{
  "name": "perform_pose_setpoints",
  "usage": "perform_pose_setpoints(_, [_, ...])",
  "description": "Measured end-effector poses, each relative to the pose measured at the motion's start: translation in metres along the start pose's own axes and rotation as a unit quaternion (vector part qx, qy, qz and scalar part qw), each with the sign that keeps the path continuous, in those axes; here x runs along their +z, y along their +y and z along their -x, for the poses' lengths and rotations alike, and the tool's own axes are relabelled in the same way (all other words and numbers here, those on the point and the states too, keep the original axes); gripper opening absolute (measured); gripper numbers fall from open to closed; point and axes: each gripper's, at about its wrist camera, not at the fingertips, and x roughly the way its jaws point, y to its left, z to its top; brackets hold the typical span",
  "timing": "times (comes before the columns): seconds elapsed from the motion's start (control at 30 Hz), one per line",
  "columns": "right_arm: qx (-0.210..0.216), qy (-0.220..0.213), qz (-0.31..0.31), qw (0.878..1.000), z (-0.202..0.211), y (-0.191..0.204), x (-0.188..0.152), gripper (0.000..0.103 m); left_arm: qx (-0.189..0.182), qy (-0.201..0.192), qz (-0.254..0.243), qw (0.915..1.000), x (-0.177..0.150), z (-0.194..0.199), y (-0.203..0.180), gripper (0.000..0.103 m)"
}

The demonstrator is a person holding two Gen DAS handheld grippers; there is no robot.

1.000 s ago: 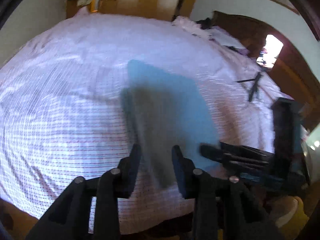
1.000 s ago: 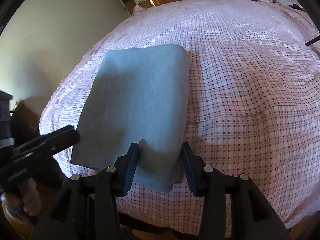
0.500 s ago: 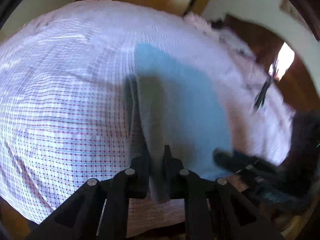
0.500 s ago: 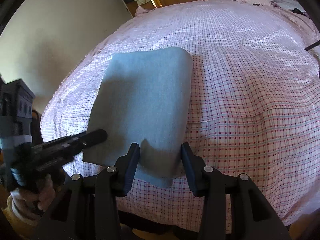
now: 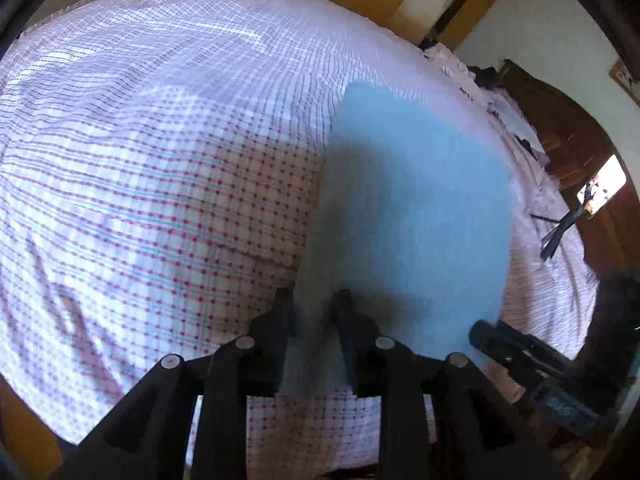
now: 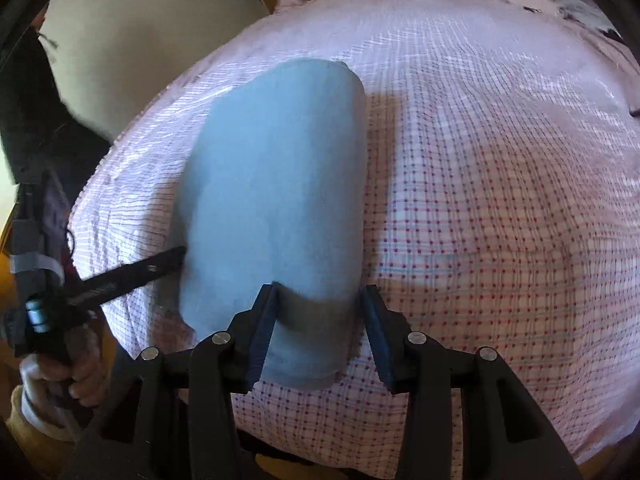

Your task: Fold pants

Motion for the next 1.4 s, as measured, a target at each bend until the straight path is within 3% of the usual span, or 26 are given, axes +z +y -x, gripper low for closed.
perform_pose_setpoints(0.17, [-0.024, -0.053, 0.01, 0.998, 0.03, 0.003, 0.011, 0.036, 0.008, -0.052, -0.034, 0.9981, -0.007, 0.04, -0.012, 0.024])
perform_pose_setpoints(0.27, [-0.004, -0.083, 0.015, 0.996, 0.038, 0.01, 0.026, 0.036, 0.003, -0.061, -0.067, 0.9959, -0.009, 0.048, -0.027, 0.024])
perform_pose_setpoints(0.43, [0.014, -0.064, 0.012, 0.998, 0.0, 0.012, 0.056, 0.036, 0.031, -0.027, -0.112, 0.9928, -0.017, 0.015, -0.035, 0.024])
perform_pose_setpoints(0.57, [-0.008, -0.021, 0.005, 1.0, -0.044, 0.007, 0.069, 0.036, 0.034, -0.021, -0.118, 0.9922, -0.016, -0.002, -0.036, 0.025])
perform_pose_setpoints(0.8, [-0.028, -0.019, 0.011, 0.999, -0.03, 0.02, 0.068, 0.037, 0.056, -0.007, -0.127, 0.9903, -0.001, 0.0, -0.046, 0.025])
perform_pose_setpoints(0.97, [-0.027, -0.004, -0.006, 1.0, 0.0, 0.018, 0.046, 0.044, 0.097, 0.0, -0.134, 0.9862, -0.013, 0.017, -0.05, 0.04])
perform_pose_setpoints(1.03, [-0.028, 0.001, -0.015, 0.999, 0.012, 0.017, 0.03, 0.056, 0.104, 0.003, -0.135, 0.9853, -0.02, 0.024, -0.05, 0.045])
perform_pose_setpoints(1.1, [-0.035, 0.004, -0.02, 0.999, 0.02, 0.016, 0.018, 0.063, 0.104, 0.004, -0.138, 0.9849, -0.028, 0.029, -0.048, 0.054])
perform_pose_setpoints(1.17, [-0.06, 0.003, -0.034, 0.998, 0.028, 0.013, 0.002, 0.069, 0.104, 0.003, -0.142, 0.9845, -0.036, 0.032, -0.049, 0.071])
perform_pose_setpoints(1.23, [-0.083, 0.004, -0.051, 0.995, 0.033, 0.01, -0.015, 0.081, 0.114, -0.006, -0.148, 0.9825, -0.046, 0.033, -0.05, 0.079])
perform_pose_setpoints(1.4, [-0.091, 0.039, -0.063, 0.993, 0.031, 0.009, -0.047, 0.081, 0.145, -0.009, -0.166, 0.9754, -0.062, 0.03, -0.054, 0.08])
